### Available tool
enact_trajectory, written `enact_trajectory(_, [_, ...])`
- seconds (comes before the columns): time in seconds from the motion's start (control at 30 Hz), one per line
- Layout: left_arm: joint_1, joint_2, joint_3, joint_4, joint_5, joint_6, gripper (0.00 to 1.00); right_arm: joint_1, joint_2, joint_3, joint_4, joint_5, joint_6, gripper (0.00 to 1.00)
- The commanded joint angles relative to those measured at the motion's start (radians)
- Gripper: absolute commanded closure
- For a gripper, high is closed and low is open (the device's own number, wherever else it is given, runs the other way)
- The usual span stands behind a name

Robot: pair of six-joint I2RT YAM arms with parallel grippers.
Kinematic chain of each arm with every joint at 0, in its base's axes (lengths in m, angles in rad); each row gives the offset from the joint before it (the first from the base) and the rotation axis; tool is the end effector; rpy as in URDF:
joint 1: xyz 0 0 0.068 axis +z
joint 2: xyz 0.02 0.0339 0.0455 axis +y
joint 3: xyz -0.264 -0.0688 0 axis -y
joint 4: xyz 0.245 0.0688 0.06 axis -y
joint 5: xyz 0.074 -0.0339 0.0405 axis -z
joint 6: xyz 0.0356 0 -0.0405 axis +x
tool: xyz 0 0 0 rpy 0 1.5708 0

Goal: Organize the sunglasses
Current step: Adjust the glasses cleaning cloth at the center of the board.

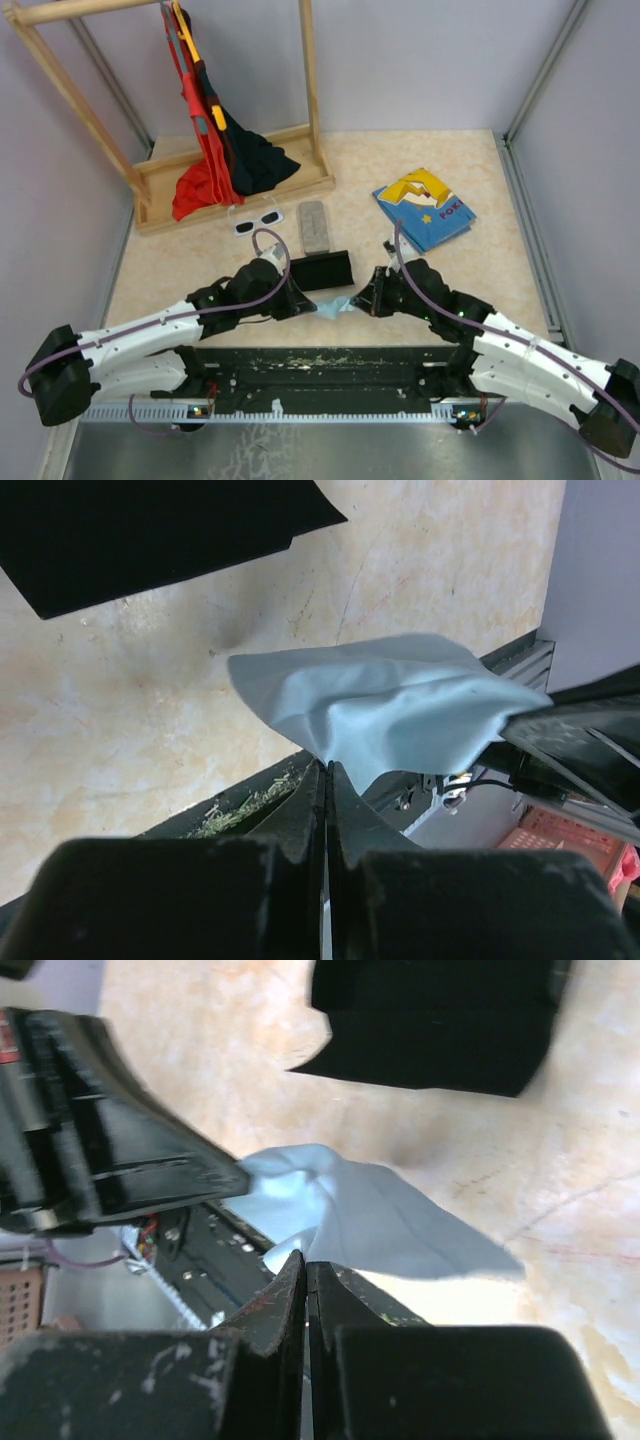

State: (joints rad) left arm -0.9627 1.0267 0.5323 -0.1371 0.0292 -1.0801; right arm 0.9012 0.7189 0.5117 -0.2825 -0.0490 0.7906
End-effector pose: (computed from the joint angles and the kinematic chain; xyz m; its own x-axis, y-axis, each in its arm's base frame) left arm 0.1225 -0.1778 0.2112 -0.8944 -0.2583 -0.3652 0.0955 0.6873 -0.7200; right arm 0.1042 0.1345 0.2441 -0.7811 0.1571 -0.6044 -0.3622 0.6744 0.6434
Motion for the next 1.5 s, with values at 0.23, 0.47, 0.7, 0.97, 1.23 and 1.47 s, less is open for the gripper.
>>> enact_trajectory(0.23, [0.059, 0.055, 0.099, 0.059, -0.079, 0.143, 0.99, -0.132, 0.133, 0.015, 0.192, -0.075, -0.044, 1.0])
enact_trajectory(0.47, [0.058, 0.019, 0.02, 0.103, 0.009, 0.19, 0.99, -0.133, 0.076, -0.131, 0.236, -0.129, -0.008, 1.0])
enact_trajectory(0.7, [0.046, -0.015, -0.221, 0.217, 0.066, 0.119, 0.99, -0.132, 0.044, -0.282, 0.263, -0.189, 0.056, 1.0])
enact_trajectory(0.97, [-0.024, -0.028, -0.276, 0.227, 0.052, 0.067, 0.99, -0.132, 0.022, -0.297, 0.235, -0.242, 0.079, 1.0])
enact_trajectory(1.23, [-0.051, -0.046, -0.223, 0.178, -0.008, 0.044, 0.99, -0.13, -0.016, -0.256, 0.206, -0.214, 0.097, 1.0])
enact_trajectory(1.47, [-0.025, -0.027, -0.062, 0.145, -0.156, 0.133, 0.99, -0.134, 0.063, -0.086, 0.162, -0.046, 0.042, 1.0])
